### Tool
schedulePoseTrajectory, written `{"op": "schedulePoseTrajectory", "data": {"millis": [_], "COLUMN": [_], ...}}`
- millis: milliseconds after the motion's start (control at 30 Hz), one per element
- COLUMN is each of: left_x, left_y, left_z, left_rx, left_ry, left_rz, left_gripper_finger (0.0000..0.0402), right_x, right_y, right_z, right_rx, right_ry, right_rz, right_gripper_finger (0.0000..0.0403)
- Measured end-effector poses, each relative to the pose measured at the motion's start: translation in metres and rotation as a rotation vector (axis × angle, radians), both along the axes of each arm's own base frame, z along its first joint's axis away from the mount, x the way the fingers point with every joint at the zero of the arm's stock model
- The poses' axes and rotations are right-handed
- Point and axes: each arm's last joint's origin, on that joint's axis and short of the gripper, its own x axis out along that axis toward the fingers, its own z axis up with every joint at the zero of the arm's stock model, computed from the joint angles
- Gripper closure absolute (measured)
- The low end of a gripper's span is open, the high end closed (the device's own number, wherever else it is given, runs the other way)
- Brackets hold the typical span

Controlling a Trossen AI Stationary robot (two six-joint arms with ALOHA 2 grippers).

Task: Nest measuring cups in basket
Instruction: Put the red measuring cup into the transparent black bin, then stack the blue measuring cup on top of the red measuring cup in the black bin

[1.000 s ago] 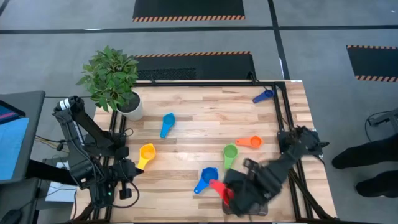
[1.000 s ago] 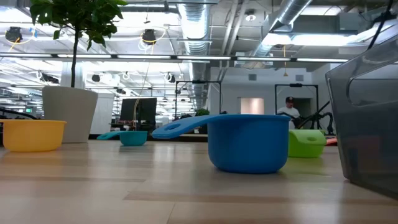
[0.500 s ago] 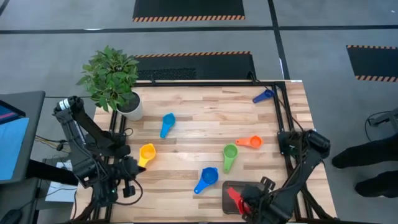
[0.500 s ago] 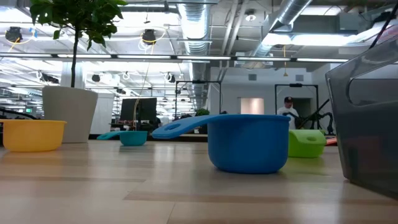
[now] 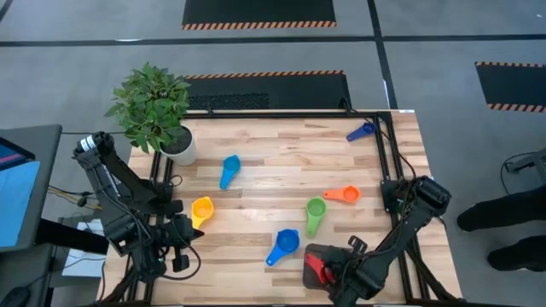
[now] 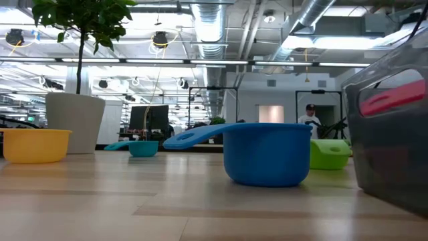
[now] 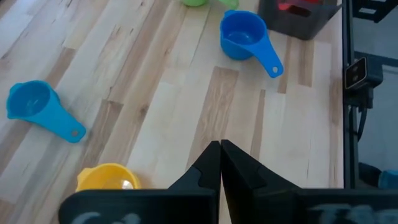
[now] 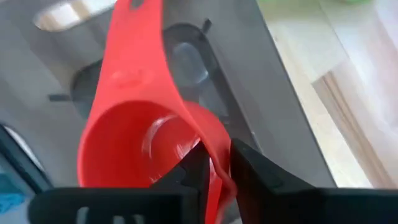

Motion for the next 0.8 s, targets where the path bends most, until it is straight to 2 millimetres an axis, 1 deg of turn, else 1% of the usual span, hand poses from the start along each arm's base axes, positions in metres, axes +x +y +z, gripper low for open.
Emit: {"op": "schedulePoseTrajectory", "data": {"millis": [100,333,400,500,567,700,800], "left_x": [0.000,0.000,0.000,0.000,0.000,0.000,0.000], "left_y": [0.000,0.000,0.000,0.000,0.000,0.000,0.000], "left_z": [0.000,0.000,0.000,0.000,0.000,0.000,0.000], "left_rx": [0.000,0.004,0.008,0.015,0.015,0.015,0.015], "left_ry": [0.000,0.002,0.003,0.004,0.004,0.004,0.004], "left_rz": [0.000,0.000,-0.004,-0.011,-0.011,-0.011,-0.011], "left_gripper_finger": [0.0402,0.0401,0.0402,0.0402,0.0401,0.0401,0.0401], "right_x": [0.003,0.002,0.002,0.005,0.008,0.016,0.029], "right_y": [-0.002,0.000,0.000,0.000,-0.003,-0.013,-0.026], "right_z": [0.000,0.000,0.003,0.016,0.028,0.063,0.086], "right_rx": [0.006,0.064,0.074,0.072,0.047,-0.053,-0.124], "right_ry": [-0.003,0.062,0.080,0.079,0.083,0.020,-0.030], "right_rz": [-0.005,0.009,0.009,0.007,0.000,0.024,0.087], "right_gripper_finger": [0.0306,0.0278,0.0267,0.0249,0.0241,0.0234,0.0239]}}
